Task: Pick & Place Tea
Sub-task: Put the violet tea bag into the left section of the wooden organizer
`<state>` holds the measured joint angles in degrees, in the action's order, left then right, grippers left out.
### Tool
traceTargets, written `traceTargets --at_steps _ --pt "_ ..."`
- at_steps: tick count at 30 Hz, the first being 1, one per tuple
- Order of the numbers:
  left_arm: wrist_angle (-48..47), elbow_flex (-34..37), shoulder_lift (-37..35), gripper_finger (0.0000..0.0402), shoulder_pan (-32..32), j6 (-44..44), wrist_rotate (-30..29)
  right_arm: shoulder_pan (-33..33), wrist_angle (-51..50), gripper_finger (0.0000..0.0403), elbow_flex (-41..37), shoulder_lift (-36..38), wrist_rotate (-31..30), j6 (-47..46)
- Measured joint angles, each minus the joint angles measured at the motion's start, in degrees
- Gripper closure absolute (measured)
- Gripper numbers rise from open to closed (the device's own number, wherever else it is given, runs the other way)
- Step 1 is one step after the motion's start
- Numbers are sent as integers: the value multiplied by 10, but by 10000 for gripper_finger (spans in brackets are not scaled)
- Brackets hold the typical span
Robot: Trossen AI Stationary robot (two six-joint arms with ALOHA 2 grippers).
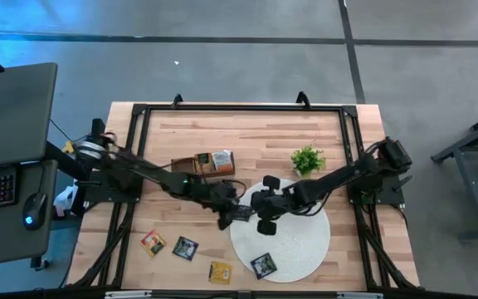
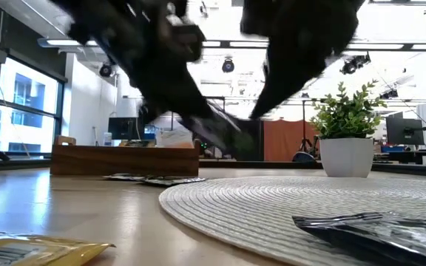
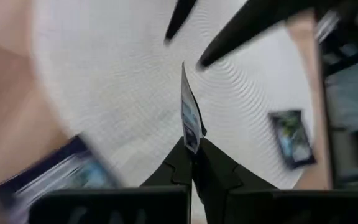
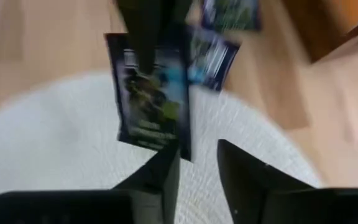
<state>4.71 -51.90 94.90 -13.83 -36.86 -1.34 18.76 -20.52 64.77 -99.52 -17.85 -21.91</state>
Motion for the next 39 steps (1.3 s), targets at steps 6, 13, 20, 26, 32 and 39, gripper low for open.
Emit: traceTargets --at_steps 6,13,20,26,32,39 --pt "-243 1 -155 400 -72 -7 -210 0 76 252 0 67 -62 10" --pt "-417 4 -329 400 -230 -75 -455 -19 243 249 1 66 -50 118" --pt "-371 119 -408 401 -336 -113 -639 -108 490 264 1 -24 81 139" --pt "-299 167 -424 401 -335 -85 -690 -191 639 265 1 -99 220 89" --pt "-278 171 -422 401 -334 -79 -690 -226 685 265 46 -157 305 94" --pt "-271 171 -423 401 -334 -80 -705 -225 634 266 113 -180 375 116"
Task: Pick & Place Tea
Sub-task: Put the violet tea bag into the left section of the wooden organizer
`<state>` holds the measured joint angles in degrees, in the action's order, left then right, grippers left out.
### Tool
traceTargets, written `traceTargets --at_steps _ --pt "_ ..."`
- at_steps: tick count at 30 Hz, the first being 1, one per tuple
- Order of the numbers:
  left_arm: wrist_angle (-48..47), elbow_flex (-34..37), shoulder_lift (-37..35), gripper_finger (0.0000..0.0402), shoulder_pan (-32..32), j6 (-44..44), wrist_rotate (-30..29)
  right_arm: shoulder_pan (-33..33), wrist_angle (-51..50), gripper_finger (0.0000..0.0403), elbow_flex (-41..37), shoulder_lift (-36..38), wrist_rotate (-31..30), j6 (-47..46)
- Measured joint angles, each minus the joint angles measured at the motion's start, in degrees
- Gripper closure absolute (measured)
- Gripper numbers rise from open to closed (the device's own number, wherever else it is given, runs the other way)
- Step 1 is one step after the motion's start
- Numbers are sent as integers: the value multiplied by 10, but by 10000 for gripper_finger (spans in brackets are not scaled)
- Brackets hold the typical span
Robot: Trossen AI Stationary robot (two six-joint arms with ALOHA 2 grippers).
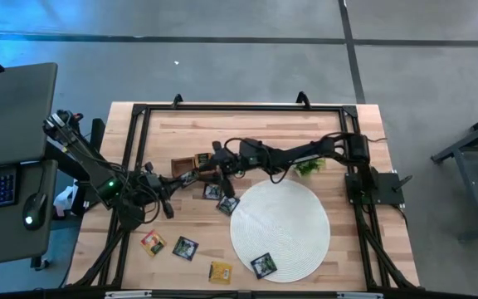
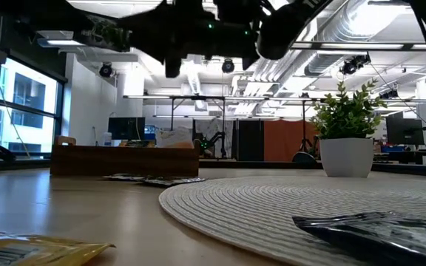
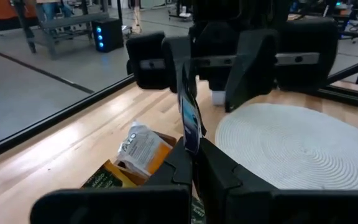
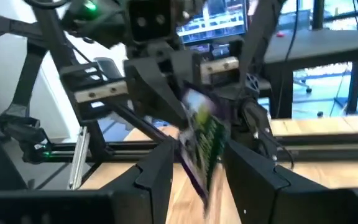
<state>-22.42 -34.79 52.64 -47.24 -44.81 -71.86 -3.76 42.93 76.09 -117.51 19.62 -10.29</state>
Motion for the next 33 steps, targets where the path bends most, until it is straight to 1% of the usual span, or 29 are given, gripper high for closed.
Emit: traceTargets --at_steps 2,4,6,9,11,14,16,19,26,30,32,33 --pt "1 0 0 401 0 0 0 2 -4 270 6 0 -2 13" --pt "0 0 0 401 0 0 0 1 -8 287 7 0 -2 15" --pt "1 0 0 401 0 0 1 1 -12 315 7 0 -3 15" --pt "1 0 0 401 0 0 6 1 -23 375 8 0 -4 15" --pt "0 0 -1 401 0 0 10 1 -29 395 8 0 -5 22" --pt "-7 0 -1 398 0 1 28 1 -36 387 8 0 -15 26" --pt "-7 0 -1 387 0 22 49 2 -41 395 7 0 -18 29" --pt "-6 0 0 356 0 37 70 3 -65 398 7 0 -19 42" --pt "-12 0 -1 274 0 21 72 16 -146 399 7 0 -34 65" --pt "-21 0 -4 243 8 30 75 23 -160 401 7 0 -33 92" --pt "-19 0 -13 236 32 25 104 26 -159 401 7 0 -30 104" --pt "-16 0 -17 235 49 23 128 27 -160 401 7 0 -30 106"
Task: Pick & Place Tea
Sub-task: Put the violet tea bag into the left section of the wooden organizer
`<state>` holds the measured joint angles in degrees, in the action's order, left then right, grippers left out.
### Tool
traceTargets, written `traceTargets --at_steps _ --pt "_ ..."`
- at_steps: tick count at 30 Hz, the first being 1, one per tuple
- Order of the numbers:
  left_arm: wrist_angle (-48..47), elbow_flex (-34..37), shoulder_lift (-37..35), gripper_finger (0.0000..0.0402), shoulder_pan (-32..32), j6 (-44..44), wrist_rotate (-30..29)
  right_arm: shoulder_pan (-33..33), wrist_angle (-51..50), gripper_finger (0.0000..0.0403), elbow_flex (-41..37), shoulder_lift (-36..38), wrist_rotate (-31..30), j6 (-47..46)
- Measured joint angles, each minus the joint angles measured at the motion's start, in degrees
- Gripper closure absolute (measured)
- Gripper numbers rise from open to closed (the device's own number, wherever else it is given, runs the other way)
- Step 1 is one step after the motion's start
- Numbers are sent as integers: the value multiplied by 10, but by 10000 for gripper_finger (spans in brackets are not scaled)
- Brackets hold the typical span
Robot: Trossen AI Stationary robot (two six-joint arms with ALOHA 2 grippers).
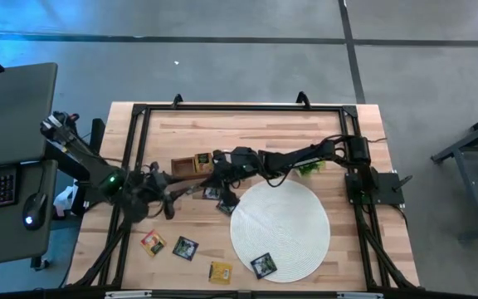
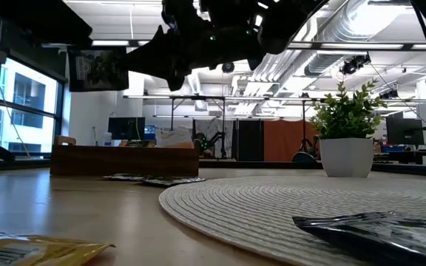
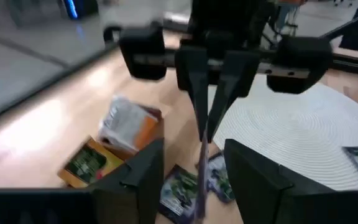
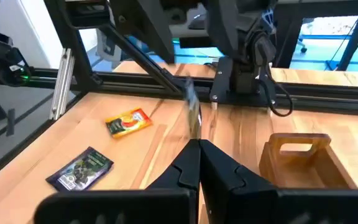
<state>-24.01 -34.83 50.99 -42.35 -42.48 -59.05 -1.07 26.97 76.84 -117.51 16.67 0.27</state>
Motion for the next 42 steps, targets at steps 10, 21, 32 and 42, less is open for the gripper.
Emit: traceTargets --at_steps 10,21,32,42 --pt "4 -9 -1 235 223 111 332 -4 -73 402 0 0 2 -31" --pt "-27 -49 98 235 325 229 453 -20 -101 402 0 0 -20 -33" --pt "24 -63 137 235 326 277 430 -20 -140 403 0 0 -20 -28" --pt "13 -87 150 292 326 287 448 -20 -133 403 0 0 -30 -28"
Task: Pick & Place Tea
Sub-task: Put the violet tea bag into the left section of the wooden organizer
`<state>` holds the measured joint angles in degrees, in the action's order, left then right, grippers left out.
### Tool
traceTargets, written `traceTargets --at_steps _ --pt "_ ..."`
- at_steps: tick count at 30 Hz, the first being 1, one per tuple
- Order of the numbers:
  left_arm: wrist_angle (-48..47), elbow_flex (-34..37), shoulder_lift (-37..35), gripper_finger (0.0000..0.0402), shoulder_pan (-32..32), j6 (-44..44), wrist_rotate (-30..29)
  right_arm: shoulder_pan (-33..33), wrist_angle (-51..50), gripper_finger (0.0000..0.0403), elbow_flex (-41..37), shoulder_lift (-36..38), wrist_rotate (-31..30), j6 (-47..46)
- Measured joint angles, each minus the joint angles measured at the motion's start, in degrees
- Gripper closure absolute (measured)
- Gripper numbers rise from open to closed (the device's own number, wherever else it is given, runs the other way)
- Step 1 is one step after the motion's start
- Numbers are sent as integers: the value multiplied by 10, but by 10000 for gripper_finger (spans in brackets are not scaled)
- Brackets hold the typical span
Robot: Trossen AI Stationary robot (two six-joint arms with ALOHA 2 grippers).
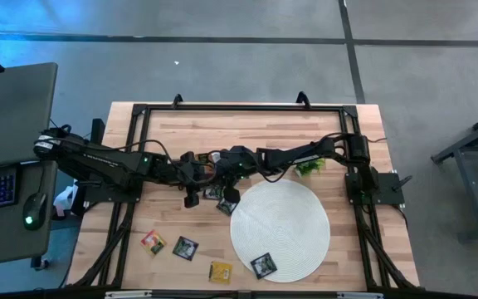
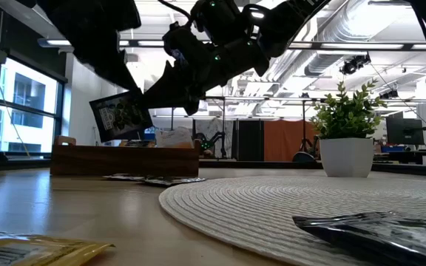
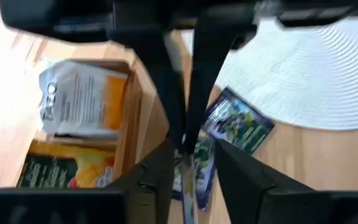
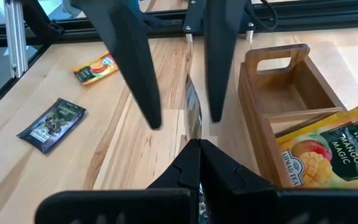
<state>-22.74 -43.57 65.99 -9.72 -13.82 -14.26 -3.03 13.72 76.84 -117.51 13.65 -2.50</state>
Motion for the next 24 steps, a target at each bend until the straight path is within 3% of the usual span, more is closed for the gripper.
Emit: traceTargets --at_steps 5,20,24 --pt "1 0 -1 321 0 -14 -4 0 3 403 0 0 5 0" --pt "-7 0 -2 326 0 -15 -12 0 33 403 -1 0 10 15" --pt "-8 0 -2 351 0 -15 -20 0 35 403 -1 0 8 15"
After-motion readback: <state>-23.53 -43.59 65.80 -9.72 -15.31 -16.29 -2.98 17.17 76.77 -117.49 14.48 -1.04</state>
